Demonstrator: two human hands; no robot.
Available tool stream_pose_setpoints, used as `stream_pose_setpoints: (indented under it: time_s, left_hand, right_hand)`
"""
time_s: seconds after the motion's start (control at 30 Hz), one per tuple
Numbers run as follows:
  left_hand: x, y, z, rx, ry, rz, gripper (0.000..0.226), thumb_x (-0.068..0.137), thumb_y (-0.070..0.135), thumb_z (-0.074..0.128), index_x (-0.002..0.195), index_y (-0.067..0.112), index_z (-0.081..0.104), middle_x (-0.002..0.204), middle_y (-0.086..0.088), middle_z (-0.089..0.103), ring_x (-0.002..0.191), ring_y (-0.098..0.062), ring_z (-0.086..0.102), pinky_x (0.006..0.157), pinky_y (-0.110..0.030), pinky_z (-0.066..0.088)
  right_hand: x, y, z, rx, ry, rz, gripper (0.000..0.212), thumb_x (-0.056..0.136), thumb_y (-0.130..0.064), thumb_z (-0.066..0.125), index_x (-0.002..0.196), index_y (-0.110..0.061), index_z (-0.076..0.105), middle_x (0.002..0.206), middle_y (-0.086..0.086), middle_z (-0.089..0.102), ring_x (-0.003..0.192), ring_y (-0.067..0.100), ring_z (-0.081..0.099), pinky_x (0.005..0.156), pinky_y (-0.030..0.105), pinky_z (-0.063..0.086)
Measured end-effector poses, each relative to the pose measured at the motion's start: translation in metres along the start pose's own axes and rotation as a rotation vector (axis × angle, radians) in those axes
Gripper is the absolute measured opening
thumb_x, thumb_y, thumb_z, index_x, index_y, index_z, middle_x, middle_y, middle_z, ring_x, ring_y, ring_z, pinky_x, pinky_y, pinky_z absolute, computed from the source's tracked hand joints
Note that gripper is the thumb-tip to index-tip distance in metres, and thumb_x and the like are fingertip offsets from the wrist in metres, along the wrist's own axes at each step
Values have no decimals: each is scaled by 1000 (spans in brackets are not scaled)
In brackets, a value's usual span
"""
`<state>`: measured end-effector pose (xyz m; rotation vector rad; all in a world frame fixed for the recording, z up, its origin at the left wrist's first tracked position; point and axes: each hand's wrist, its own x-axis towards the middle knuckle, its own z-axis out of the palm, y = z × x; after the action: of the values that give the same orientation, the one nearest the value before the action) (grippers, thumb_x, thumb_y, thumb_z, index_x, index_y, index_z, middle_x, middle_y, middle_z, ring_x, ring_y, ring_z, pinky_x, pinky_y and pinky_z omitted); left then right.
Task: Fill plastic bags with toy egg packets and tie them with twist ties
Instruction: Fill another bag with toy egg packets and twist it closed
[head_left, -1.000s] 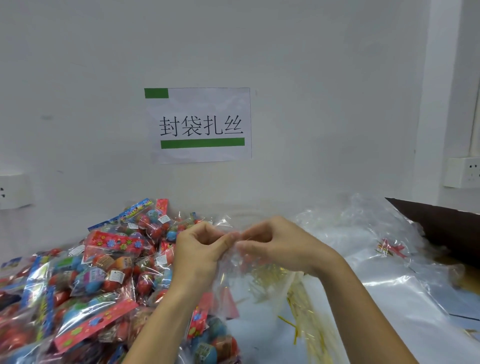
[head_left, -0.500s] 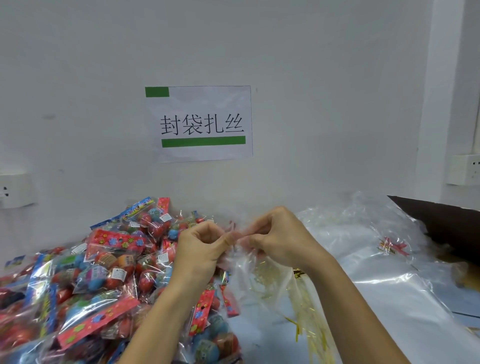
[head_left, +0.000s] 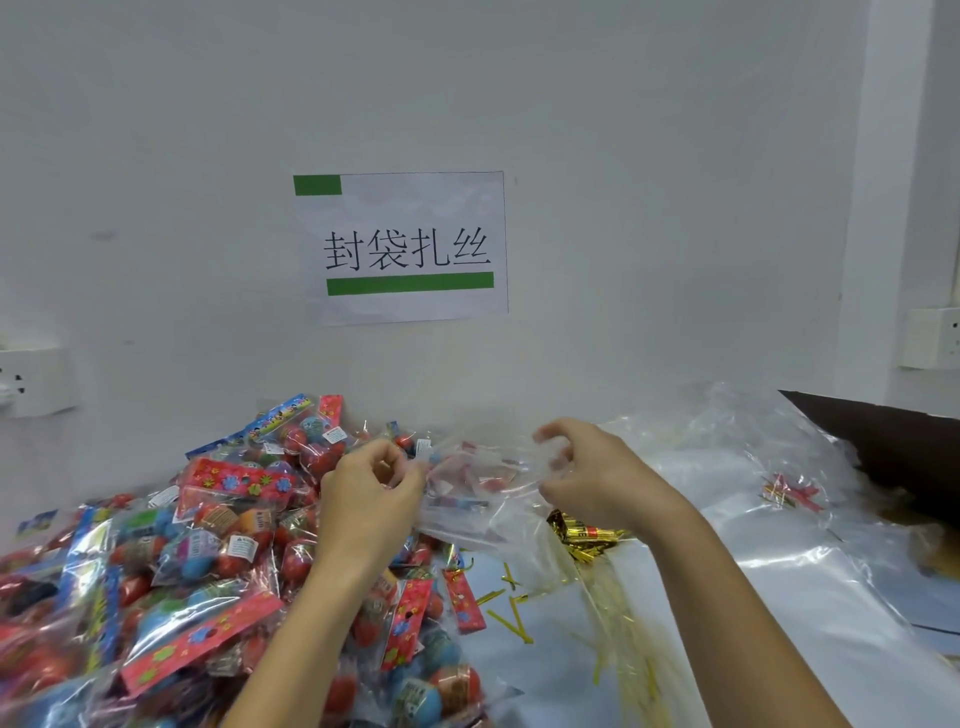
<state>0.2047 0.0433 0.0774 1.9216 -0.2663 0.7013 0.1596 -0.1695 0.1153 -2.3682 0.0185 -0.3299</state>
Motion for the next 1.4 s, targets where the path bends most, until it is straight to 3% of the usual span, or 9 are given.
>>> stream_pose_setpoints:
  time_s: [0.13, 0.23, 0.47, 0.6, 0.83, 0.9, 1.03, 1.17, 1.4]
  left_hand:
    - [-4, 9, 6, -39, -13, 89, 30, 90, 13, 65, 65, 6, 50, 59, -10, 57, 52, -11, 42, 49, -19, 37]
    - [-7, 17, 11, -111, -47, 179, 27, 90, 16, 66, 69, 7, 52, 65, -17, 58, 57, -23, 48, 55, -36, 43]
    - [-10, 30, 4, -281, -357, 176, 27, 82, 31, 77, 74, 29, 52, 60, -8, 64, 52, -15, 57, 57, -34, 51]
    - [-12, 27, 5, -119, -496, 114, 36, 79, 32, 83, 98, 27, 54, 50, 8, 54, 44, -5, 44, 45, -16, 37]
    - [-16, 29, 13, 193, -394, 18, 28, 72, 39, 82, 90, 31, 61, 80, 11, 66, 65, 6, 61, 54, -11, 47]
    - [-15, 26, 11, 360, -280, -32, 17, 78, 31, 79, 84, 17, 71, 76, 3, 67, 70, -11, 65, 64, -31, 57]
    - [-18, 24, 8, 669, -30, 12, 9, 86, 11, 59, 82, 15, 52, 77, 1, 52, 71, -21, 49, 57, -32, 36]
    - [-16, 22, 12, 504, 38, 100, 17, 84, 2, 55, 97, 12, 49, 83, -1, 56, 70, -22, 53, 59, -32, 38]
    - [-16, 19, 28, -123, -221, -170, 30, 82, 23, 79, 95, 29, 53, 94, 3, 67, 76, -14, 69, 58, -23, 51]
  right_hand:
    - [0, -10, 3, -24, 113, -45, 73, 85, -43, 74, 146, -30, 36, 132, 5, 52, 115, 21, 56, 93, 31, 49]
    - [0, -13, 12, 3, 104, 14, 97, 72, -57, 81, 150, -27, 31, 121, 0, 56, 113, 22, 58, 97, 36, 49]
    - [7, -5, 32, -37, 241, 103, 18, 82, -23, 78, 94, -21, 64, 92, 1, 60, 86, 26, 66, 66, 26, 48]
    - [9, -6, 32, 39, 364, -9, 27, 80, -3, 68, 70, -25, 56, 86, 8, 64, 64, 22, 56, 52, 24, 39]
    - [9, -10, 32, 140, 365, -173, 31, 70, 6, 61, 68, -24, 57, 62, -7, 56, 52, 5, 48, 43, 12, 34]
    - [6, -11, 32, 121, 285, -180, 27, 68, -10, 79, 76, -27, 60, 60, -13, 51, 53, 4, 48, 45, 13, 35]
    - [2, -8, 34, -317, 253, -19, 37, 70, -33, 82, 102, -34, 64, 96, -8, 63, 89, 18, 62, 63, 28, 42]
    - [3, -6, 40, -364, 387, 38, 26, 81, -10, 62, 103, -23, 68, 104, 5, 65, 94, 31, 64, 69, 32, 46]
    - [7, -7, 42, -174, 279, -40, 16, 79, -28, 67, 81, -12, 64, 75, 1, 61, 80, 30, 61, 65, 33, 51]
